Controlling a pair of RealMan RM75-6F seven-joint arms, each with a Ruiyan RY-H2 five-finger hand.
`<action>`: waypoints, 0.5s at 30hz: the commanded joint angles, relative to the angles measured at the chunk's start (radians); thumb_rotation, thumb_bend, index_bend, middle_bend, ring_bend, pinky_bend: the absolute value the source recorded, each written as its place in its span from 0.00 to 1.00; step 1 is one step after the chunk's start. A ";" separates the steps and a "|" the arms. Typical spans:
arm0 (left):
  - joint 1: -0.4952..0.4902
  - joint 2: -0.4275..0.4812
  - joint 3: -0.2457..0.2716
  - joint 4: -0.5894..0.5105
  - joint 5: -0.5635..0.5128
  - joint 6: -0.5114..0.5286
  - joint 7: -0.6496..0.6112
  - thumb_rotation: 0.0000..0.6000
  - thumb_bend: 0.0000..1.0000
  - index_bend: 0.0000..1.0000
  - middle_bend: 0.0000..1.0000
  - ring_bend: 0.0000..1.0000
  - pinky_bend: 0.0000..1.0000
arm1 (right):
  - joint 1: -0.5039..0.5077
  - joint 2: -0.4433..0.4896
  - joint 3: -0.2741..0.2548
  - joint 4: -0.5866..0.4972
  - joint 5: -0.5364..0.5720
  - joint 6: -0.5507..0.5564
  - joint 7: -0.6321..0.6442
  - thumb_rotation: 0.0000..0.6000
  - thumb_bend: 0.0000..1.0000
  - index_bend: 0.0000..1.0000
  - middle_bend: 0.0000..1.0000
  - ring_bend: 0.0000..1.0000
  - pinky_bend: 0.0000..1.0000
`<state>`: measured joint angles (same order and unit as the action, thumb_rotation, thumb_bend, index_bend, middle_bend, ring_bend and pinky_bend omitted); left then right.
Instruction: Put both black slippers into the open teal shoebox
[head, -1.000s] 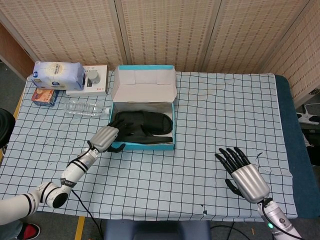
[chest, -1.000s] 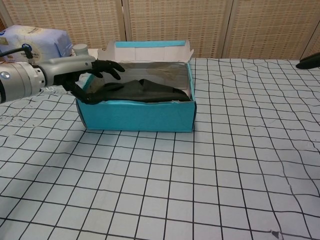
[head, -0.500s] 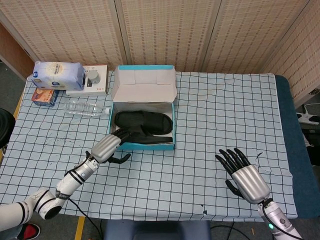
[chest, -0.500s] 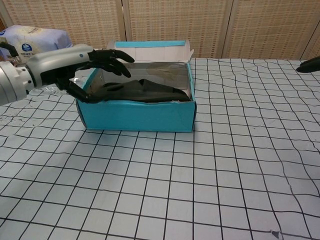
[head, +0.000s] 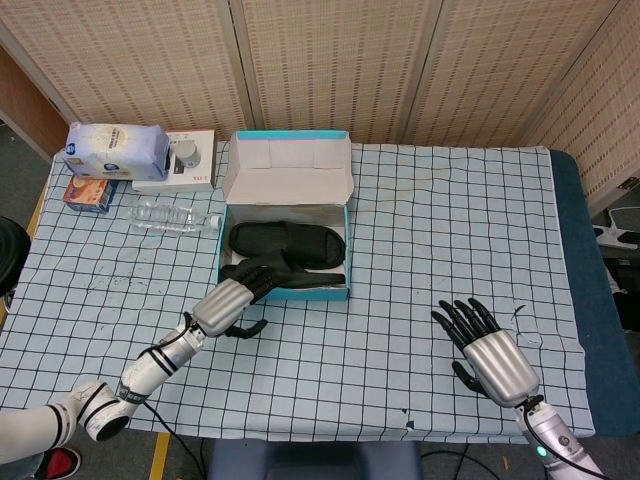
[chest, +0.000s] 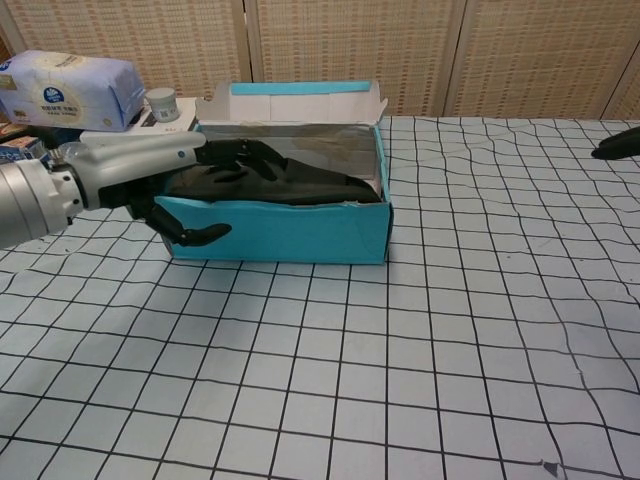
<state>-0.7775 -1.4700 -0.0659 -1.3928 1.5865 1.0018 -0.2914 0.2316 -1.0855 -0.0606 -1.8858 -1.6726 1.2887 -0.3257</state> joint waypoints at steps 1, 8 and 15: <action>-0.010 -0.010 0.005 0.017 -0.002 -0.016 0.052 1.00 0.44 0.07 0.08 0.00 0.09 | 0.002 0.002 -0.002 0.000 -0.001 -0.006 0.006 0.99 0.36 0.00 0.00 0.00 0.00; -0.010 -0.037 -0.003 0.057 -0.025 -0.013 0.144 1.00 0.44 0.06 0.06 0.00 0.07 | 0.002 0.013 -0.008 0.000 -0.007 -0.012 0.024 0.99 0.36 0.00 0.00 0.00 0.00; -0.020 -0.037 0.019 0.078 -0.033 -0.057 0.138 1.00 0.44 0.06 0.06 0.00 0.07 | 0.004 0.020 -0.011 -0.004 -0.017 -0.017 0.042 0.99 0.36 0.00 0.00 0.00 0.00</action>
<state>-0.7945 -1.5063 -0.0525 -1.3198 1.5549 0.9526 -0.1466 0.2349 -1.0660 -0.0710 -1.8885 -1.6885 1.2728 -0.2853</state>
